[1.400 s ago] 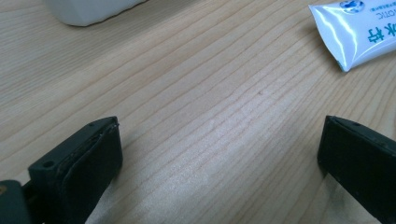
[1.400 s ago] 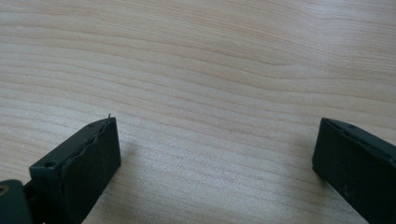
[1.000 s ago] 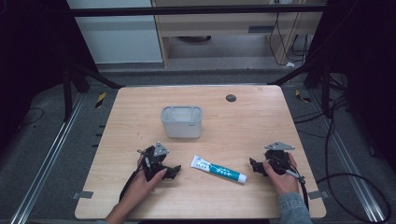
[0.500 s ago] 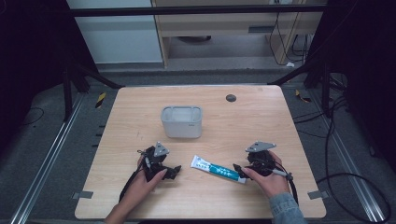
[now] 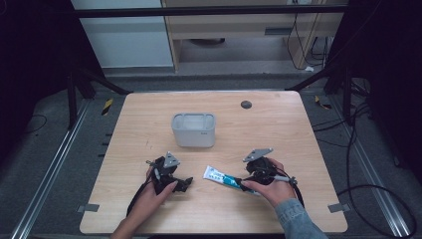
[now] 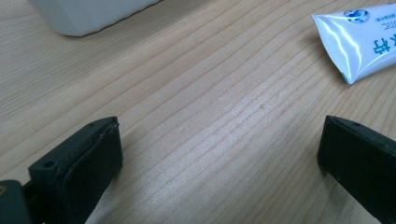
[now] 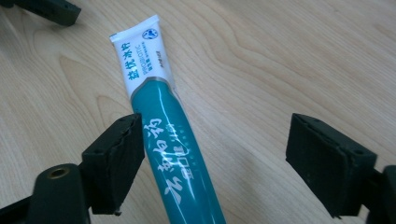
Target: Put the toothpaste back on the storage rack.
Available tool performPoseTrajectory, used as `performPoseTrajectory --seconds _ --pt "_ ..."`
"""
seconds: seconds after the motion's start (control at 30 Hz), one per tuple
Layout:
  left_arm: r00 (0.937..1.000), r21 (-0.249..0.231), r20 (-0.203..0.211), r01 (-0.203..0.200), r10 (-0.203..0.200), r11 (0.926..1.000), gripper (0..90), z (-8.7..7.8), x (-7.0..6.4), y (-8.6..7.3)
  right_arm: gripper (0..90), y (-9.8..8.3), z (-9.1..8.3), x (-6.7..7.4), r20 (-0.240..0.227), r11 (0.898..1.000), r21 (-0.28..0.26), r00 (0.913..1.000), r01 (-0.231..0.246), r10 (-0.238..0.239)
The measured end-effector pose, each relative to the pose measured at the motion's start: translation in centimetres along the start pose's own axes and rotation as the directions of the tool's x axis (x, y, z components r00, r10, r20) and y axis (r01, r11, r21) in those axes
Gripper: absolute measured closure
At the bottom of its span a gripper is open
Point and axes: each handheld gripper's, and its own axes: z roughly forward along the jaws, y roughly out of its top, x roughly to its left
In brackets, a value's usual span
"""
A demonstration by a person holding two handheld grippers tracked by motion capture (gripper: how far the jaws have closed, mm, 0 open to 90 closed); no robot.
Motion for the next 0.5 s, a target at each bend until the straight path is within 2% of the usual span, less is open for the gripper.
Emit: performPoseTrajectory --seconds 0.23,0.5 --pt "1.0000 0.000 0.000 -0.001 0.001 1.0000 0.0 0.0 0.0 0.0 15.7 0.8 1.1 0.5 -0.026 0.998 0.048 0.9989 0.040 -0.039" --pt "1.0000 0.000 0.001 -0.001 0.001 1.0000 0.0 0.0 0.0 0.0 21.1 1.9 2.0 1.1 -0.056 0.994 0.077 0.9955 0.080 -0.076"
